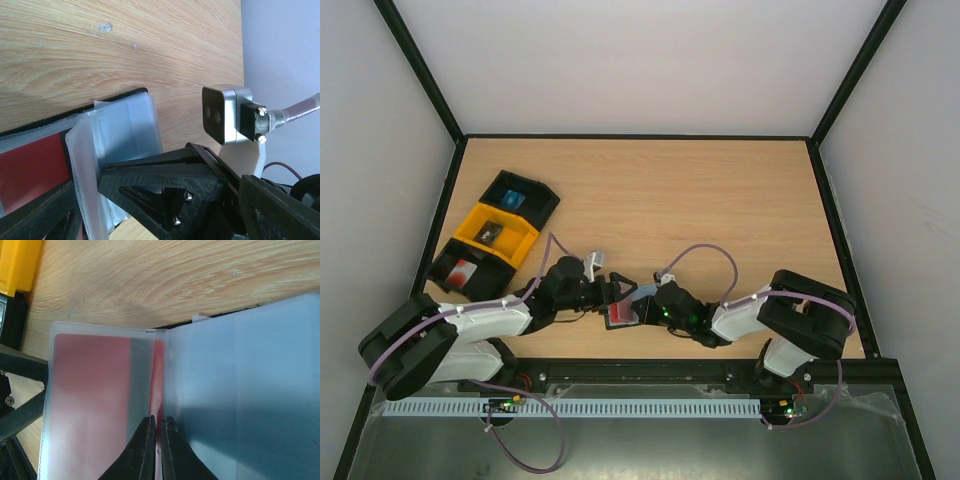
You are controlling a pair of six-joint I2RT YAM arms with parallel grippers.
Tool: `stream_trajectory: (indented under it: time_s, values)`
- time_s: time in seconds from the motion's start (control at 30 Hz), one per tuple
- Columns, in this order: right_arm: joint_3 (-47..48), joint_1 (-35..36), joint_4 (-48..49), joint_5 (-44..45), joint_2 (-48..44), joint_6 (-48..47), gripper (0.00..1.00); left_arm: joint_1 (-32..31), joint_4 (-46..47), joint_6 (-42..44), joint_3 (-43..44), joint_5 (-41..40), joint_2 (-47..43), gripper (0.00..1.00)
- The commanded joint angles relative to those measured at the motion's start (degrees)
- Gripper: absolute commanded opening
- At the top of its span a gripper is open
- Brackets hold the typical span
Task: Take the credit cards out of the card holder
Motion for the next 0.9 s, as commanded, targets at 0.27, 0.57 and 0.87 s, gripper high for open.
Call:
stream_trajectory:
  time_s: [0.27, 0.57, 0.87]
  values:
    - [-1.5, 0.0, -8.5, 8.7, -8.2, -2.5, 0.15, 0.0, 7.0, -2.4, -0.1, 3.3, 1.1, 0.86]
    - [-3.5, 0.0, -16.8, 15.0, -18.9, -4.1, 0.22, -1.5, 10.9, -3.5, 1.6, 3.3, 5.1, 0.84]
    - [-5.2, 0.0, -21.1, 16.8, -28.7, -4.1, 0.26, -2.1, 13.2, -3.9, 2.1, 3.8, 6.3, 0.84]
